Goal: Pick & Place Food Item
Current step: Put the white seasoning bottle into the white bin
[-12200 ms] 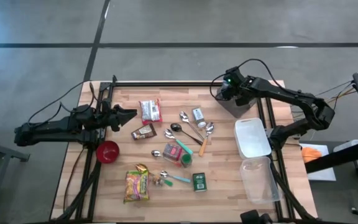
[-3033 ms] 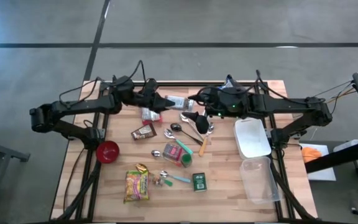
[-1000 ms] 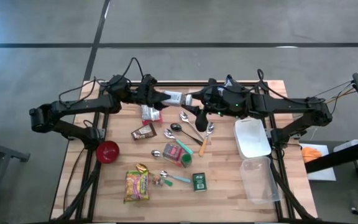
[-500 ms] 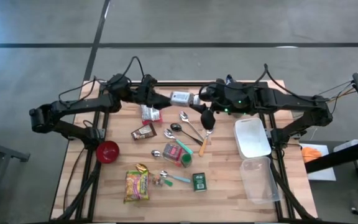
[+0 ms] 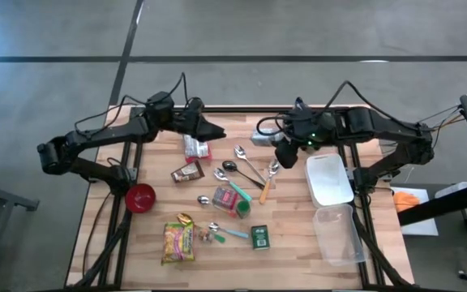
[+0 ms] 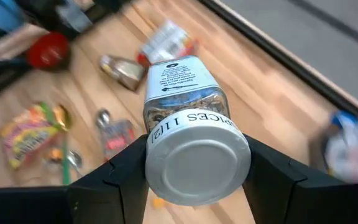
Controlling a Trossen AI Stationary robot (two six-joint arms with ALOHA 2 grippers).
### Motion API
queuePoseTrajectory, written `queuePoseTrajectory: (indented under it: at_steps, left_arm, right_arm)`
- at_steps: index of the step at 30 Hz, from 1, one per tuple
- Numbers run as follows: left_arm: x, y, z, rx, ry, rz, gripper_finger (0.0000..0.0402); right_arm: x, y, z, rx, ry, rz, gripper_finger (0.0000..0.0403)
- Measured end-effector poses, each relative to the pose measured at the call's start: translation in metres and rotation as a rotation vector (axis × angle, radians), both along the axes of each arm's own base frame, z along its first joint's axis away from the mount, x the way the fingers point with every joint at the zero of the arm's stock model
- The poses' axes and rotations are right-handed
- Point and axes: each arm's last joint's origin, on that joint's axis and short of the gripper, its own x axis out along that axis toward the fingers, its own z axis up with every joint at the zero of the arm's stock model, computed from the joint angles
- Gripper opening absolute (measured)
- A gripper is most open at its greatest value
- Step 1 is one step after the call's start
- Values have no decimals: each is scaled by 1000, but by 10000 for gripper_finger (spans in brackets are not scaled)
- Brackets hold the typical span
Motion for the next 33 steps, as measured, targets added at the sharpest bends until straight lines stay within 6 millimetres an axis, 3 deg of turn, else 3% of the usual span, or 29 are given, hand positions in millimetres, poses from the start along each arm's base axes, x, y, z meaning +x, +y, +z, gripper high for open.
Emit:
queuePoseTrajectory:
  at_steps: [9, 23, 27, 33]
  left_arm:
    - [-7, 6, 5, 107, -36, 29, 350]
    - [-38, -3, 37, 237, -149, 98, 350]
    - [-43, -5, 38, 246, -136, 101, 350]
    - [-50, -9, 37, 250, -86, 112, 350]
  right_arm:
    - [-17, 0, -21, 72, 170, -81, 199]
    - [-86, 1, -44, 251, 228, -274, 199]
    - [-93, 1, -48, 274, 312, -311, 199]
    - [-88, 4, -55, 354, 348, -307, 199]
